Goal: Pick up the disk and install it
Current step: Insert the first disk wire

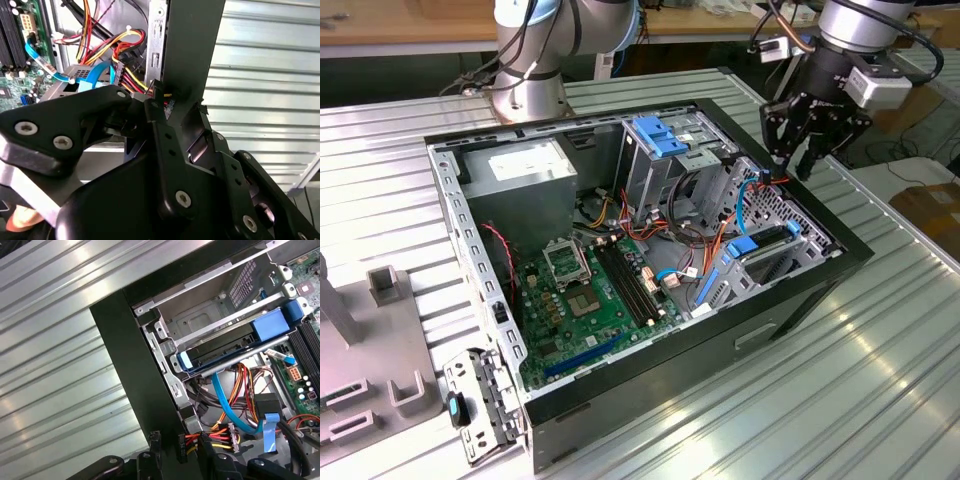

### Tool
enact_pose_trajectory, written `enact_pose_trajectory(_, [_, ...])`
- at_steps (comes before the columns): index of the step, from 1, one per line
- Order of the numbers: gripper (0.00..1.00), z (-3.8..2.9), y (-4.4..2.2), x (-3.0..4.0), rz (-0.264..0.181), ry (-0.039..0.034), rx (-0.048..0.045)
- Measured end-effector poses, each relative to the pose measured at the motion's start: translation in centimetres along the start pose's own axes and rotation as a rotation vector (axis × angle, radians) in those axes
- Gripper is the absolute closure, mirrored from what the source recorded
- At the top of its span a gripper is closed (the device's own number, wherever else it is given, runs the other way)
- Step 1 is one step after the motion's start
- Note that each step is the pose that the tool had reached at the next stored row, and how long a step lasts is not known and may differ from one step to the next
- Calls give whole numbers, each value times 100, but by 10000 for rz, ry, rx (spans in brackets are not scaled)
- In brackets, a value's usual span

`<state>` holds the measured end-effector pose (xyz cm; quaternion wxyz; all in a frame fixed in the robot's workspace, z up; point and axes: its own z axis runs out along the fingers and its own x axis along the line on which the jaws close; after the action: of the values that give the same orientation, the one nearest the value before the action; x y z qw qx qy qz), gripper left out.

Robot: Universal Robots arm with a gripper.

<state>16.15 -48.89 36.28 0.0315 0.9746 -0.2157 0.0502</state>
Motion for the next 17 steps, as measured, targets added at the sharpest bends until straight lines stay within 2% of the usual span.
enact_pose_trajectory(3, [60,0,0,0,-8,72,-48])
enact_pose_trajectory(4, [73,-1,1,0,-10,82,-57])
enact_pose_trajectory(11, [73,-10,1,1,-11,81,-61])
enact_pose_trajectory(13, [73,-33,2,4,-14,45,-71])
enact_pose_trajectory(17, [73,-32,44,25,-70,37,-61])
